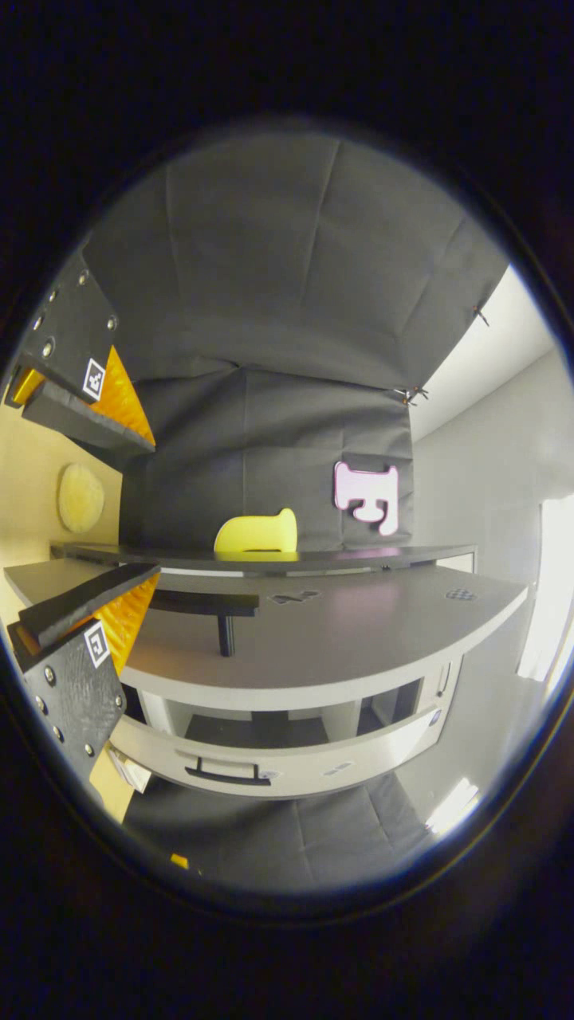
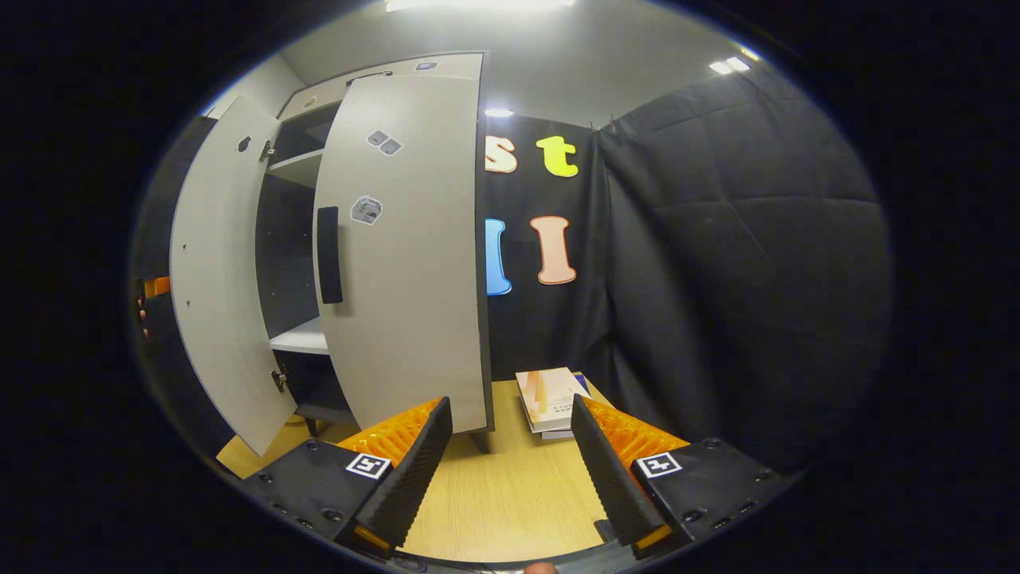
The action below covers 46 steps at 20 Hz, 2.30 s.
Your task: Grasp the bottle in the cabinet with the left hand and place it on the coaster, then close the right door with the right hand and the left door with the left hand.
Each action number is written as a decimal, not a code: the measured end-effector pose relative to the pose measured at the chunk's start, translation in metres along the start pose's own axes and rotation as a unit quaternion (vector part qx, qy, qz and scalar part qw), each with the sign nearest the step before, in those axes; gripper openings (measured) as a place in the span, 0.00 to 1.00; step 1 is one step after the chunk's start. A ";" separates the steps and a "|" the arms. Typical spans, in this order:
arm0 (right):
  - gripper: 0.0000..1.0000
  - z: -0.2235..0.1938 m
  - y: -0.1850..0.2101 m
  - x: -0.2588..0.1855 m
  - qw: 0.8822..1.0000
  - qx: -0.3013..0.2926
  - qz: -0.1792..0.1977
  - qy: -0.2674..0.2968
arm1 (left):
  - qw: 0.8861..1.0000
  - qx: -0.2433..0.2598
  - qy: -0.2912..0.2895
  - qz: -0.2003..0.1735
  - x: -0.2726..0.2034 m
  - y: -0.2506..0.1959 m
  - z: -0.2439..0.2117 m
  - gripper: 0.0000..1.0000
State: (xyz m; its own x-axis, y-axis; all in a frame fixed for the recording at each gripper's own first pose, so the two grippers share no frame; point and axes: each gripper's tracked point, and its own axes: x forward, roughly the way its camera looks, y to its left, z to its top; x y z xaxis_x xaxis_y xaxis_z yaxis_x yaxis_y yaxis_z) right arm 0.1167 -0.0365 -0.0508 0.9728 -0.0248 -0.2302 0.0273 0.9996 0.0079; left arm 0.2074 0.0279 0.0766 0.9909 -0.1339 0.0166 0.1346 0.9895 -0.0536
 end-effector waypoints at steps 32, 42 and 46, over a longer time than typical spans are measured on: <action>0.96 -0.006 -0.055 -0.023 1.000 -0.005 -0.024 0.004 | 0.994 -0.024 -0.008 -0.102 0.034 -0.174 0.003 0.83; 0.96 0.001 -0.048 -0.019 1.000 -0.005 -0.002 -0.004 | 0.995 0.015 -0.014 -0.096 0.035 -0.185 0.006 0.85; 0.96 0.013 -0.039 -0.019 1.000 -0.010 0.023 -0.017 | 0.997 0.024 -0.019 -0.072 0.004 -0.164 0.010 0.85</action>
State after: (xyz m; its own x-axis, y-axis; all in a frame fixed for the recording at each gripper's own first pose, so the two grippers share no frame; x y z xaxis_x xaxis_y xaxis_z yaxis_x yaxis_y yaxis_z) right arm 0.1001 -0.0751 -0.0344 0.9802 0.0201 -0.1968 -0.0211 0.9998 -0.0026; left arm 0.1897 -0.1349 0.0957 0.9602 -0.2728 0.0594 0.2732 0.9619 0.0002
